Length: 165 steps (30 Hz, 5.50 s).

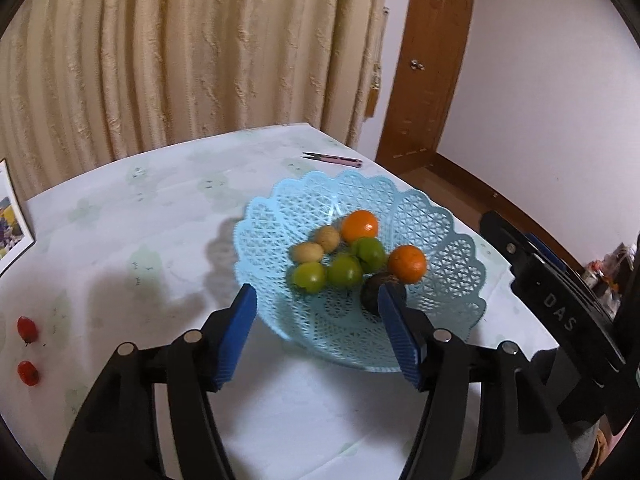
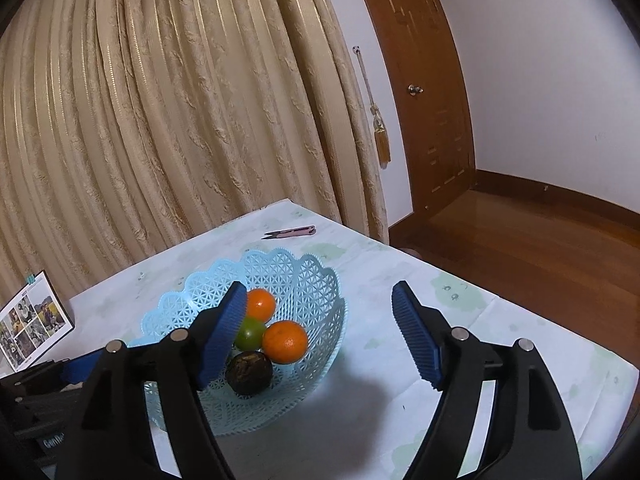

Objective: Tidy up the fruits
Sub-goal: 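Release the brown kiwi from the right gripper while the left gripper releases the green tomato into the basket, then grasp a red cherry tomato with the left gripper, then grasp the other red cherry tomato with the right gripper while the left gripper holds its tomato, then carry the red tomato in the right gripper into the blue basket and release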

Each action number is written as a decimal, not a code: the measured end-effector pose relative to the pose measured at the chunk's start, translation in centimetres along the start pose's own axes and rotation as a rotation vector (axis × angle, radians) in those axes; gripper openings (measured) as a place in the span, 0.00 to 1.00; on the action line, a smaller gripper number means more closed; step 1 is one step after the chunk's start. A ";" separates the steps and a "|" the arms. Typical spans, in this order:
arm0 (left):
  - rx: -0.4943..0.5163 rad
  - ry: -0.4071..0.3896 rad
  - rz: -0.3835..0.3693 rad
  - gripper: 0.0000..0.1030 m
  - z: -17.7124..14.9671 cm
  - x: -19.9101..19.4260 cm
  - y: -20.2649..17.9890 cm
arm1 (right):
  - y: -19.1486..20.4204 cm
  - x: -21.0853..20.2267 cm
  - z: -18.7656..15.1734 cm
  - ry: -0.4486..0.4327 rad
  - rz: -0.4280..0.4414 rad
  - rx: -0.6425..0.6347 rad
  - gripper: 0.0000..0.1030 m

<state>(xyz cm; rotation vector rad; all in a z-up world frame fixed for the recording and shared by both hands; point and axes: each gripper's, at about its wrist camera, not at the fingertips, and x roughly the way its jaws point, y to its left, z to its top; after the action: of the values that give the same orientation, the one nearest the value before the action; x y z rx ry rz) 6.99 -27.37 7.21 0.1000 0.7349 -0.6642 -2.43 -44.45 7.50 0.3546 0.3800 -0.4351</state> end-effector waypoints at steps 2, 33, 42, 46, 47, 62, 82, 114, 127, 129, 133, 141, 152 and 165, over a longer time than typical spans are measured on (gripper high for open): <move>-0.012 -0.005 0.010 0.67 0.1 -0.2 0.4 | 0.0 0.0 0.0 -0.005 -0.003 0.001 0.78; -0.130 -0.133 0.201 0.90 -1.6 -8.8 9.4 | 3.1 -2.8 -0.5 -0.218 -0.025 -0.141 0.98; -0.188 -0.129 0.274 0.90 -3.2 -10.1 13.2 | 8.0 -3.4 -0.5 -0.172 0.083 -0.222 0.98; -0.222 -0.116 0.306 0.90 -4.1 -10.1 15.1 | 10.4 -3.5 -0.4 -0.137 0.135 -0.250 0.98; -0.232 -0.111 0.315 0.90 -4.4 -10.1 15.6 | 10.9 -3.5 -0.3 -0.126 0.147 -0.254 0.98; -0.364 -0.007 0.454 0.90 -7.4 -7.6 21.7 | 19.2 -1.5 -3.5 0.024 0.326 -0.363 0.98; -0.411 0.093 0.458 0.30 -8.8 -5.7 24.4 | 20.6 0.9 -7.9 0.150 0.377 -0.452 0.98; -0.658 -0.215 0.559 0.29 -8.8 -18.6 30.8 | 35.4 5.3 -11.8 0.511 0.645 -0.601 0.86; -0.664 -0.177 0.581 0.30 -9.2 -17.8 31.3 | 41.1 8.1 -15.0 0.616 0.647 -0.647 0.39; -0.670 -0.156 0.582 0.30 -9.3 -17.3 31.6 | 41.2 8.4 -15.3 0.630 0.642 -0.647 0.32; -0.668 -0.127 0.573 0.43 -9.6 -16.3 31.6 | 40.3 8.2 -14.8 0.622 0.646 -0.628 0.27; -0.612 -0.085 0.554 0.54 -9.5 -14.4 30.4 | 36.8 7.0 -11.5 0.545 0.628 -0.559 0.27; -0.498 0.020 0.481 0.54 -9.7 -10.3 27.7 | 31.7 6.9 -9.1 0.517 0.559 -0.469 0.27; -0.461 0.088 0.455 0.33 -10.2 -7.6 27.9 | 29.8 6.4 -8.8 0.504 0.565 -0.431 0.27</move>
<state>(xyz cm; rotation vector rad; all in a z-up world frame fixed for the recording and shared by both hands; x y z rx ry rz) 13.35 1.85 0.64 -0.1266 0.8970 -0.0480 14.45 -17.70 4.53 0.1324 0.8188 0.3013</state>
